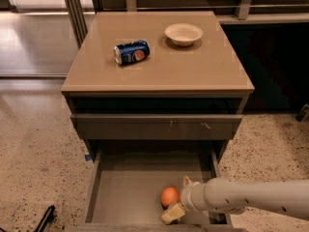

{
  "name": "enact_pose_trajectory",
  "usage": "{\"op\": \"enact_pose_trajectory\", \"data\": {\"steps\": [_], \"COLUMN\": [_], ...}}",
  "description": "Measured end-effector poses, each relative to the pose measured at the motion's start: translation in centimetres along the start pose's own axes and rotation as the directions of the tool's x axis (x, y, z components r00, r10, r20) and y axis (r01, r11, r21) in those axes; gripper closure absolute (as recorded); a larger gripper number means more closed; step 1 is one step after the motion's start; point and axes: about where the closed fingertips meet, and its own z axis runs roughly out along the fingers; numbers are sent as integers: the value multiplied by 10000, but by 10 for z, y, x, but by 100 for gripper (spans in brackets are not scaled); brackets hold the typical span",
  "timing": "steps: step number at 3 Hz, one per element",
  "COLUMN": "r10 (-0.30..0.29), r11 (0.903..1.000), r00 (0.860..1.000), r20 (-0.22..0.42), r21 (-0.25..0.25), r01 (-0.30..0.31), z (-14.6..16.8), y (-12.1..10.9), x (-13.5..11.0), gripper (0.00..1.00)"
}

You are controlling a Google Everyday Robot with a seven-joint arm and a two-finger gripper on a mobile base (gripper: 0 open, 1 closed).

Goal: Pick orange from middle drawer and place on counter

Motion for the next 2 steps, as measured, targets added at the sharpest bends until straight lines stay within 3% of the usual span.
{"op": "enact_pose_trajectory", "data": {"steps": [2], "r10": [93], "r11": [9986], "r00": [9998], "r20": [-184], "r21": [530], "r01": [-83], "z": [21], "y": [-8], "x": [9], "gripper": [0]}}
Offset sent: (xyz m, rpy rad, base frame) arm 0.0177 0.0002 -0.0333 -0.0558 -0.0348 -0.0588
